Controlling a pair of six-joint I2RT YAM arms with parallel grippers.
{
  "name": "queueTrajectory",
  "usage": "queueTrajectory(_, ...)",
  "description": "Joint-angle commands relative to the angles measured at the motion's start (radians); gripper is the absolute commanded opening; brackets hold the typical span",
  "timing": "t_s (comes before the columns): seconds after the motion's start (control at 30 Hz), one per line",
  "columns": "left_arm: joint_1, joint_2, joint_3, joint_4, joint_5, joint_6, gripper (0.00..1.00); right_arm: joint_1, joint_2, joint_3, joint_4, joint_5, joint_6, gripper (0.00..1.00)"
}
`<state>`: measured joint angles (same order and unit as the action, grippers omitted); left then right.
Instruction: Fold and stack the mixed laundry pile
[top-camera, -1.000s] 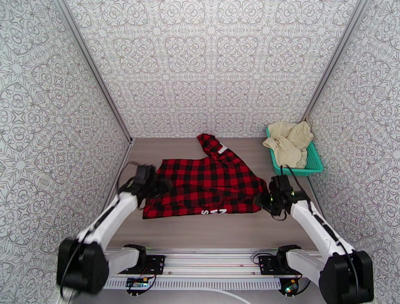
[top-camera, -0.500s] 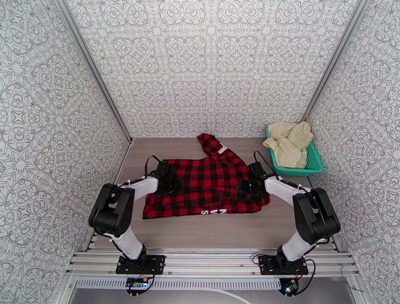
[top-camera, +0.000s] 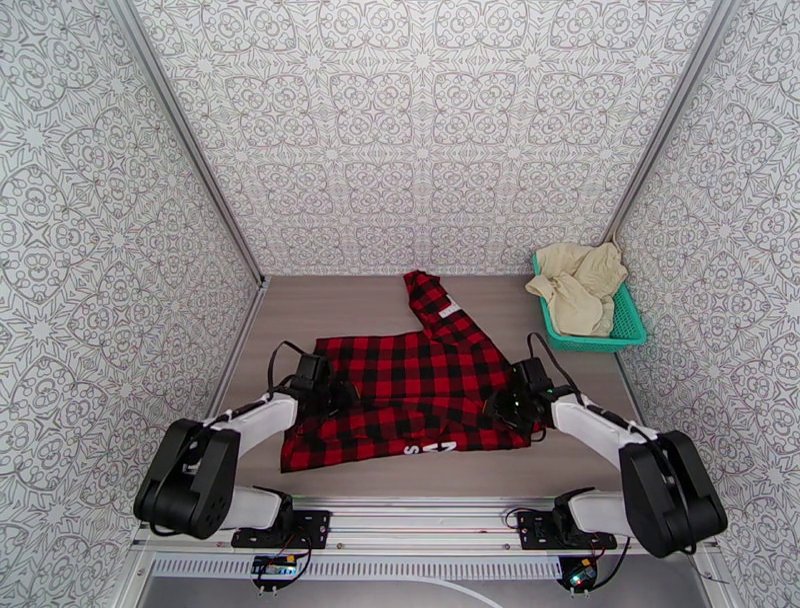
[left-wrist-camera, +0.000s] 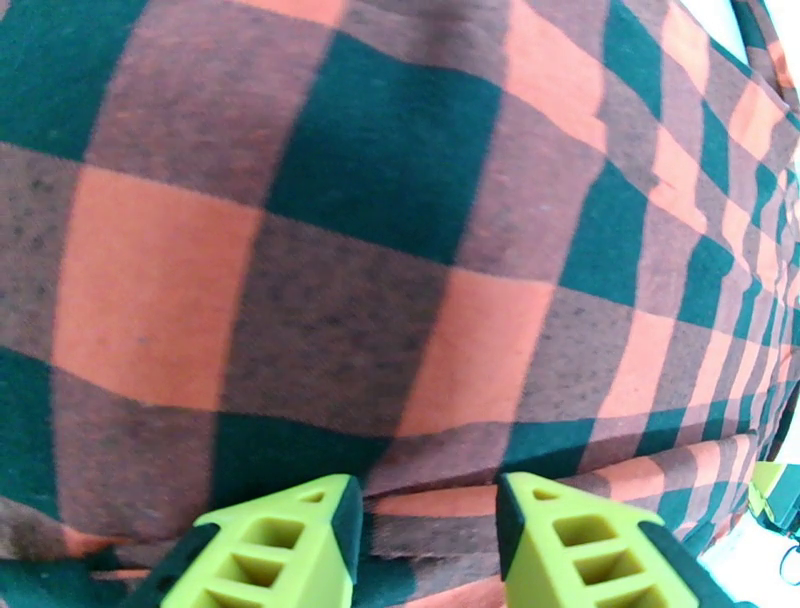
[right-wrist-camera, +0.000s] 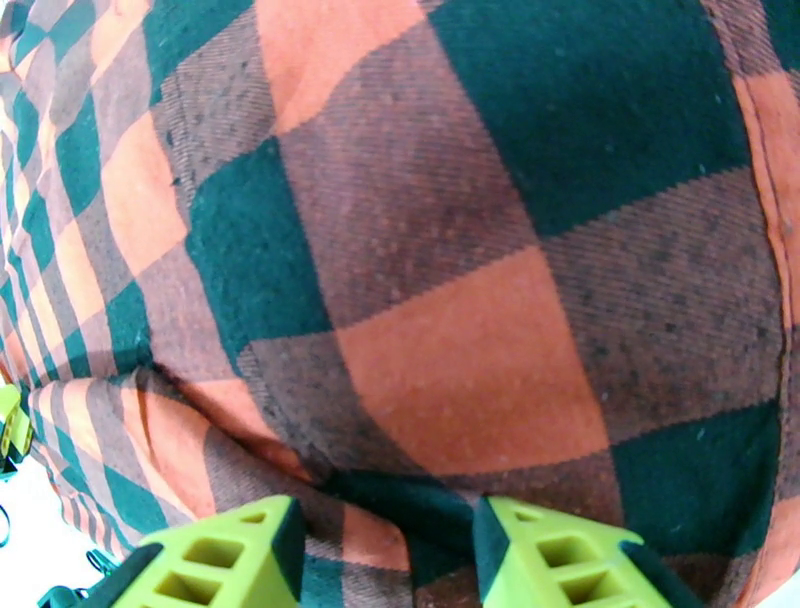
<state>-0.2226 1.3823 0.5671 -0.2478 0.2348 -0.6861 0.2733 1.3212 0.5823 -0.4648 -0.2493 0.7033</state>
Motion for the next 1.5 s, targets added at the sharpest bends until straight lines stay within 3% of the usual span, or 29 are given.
queueTrajectory(0.0, 0.002, -0.038, -0.004, -0.16, -0.054, -0.004, 0.45, -0.007, -0.036, -0.019, -0.162, 0.072, 0.002, 0.52)
queueTrajectory(0.13, -0.006, -0.09, 0.077, -0.236, -0.072, 0.027, 0.5, -0.007, -0.081, 0.066, -0.237, 0.08, -0.037, 0.54)
queueTrajectory(0.27, 0.023, -0.068, 0.228, -0.293, -0.089, 0.109, 0.52, -0.009, -0.055, 0.262, -0.268, 0.104, -0.125, 0.61)
queueTrajectory(0.37, 0.094, 0.039, 0.354, -0.311, -0.074, 0.188, 0.53, -0.031, 0.06, 0.413, -0.234, 0.08, -0.225, 0.63)
queueTrajectory(0.53, 0.196, 0.263, 0.574, -0.359, -0.161, 0.306, 0.54, -0.076, 0.297, 0.648, -0.172, 0.034, -0.378, 0.63)
queueTrajectory(0.67, 0.258, 0.421, 0.701, -0.352, -0.128, 0.325, 0.54, -0.083, 0.469, 0.804, -0.164, 0.009, -0.429, 0.61)
queueTrajectory(0.87, 0.271, 0.579, 0.812, -0.317, -0.017, 0.322, 0.41, -0.082, 0.628, 0.873, -0.146, -0.066, -0.357, 0.55)
queueTrajectory(1.13, 0.293, 0.679, 0.801, -0.262, 0.002, 0.258, 0.11, -0.087, 0.708, 0.843, -0.15, 0.028, -0.306, 0.54)
queueTrajectory(1.47, 0.389, 0.689, 0.782, -0.257, 0.006, 0.259, 0.06, -0.138, 0.779, 0.892, -0.169, 0.069, -0.285, 0.54)
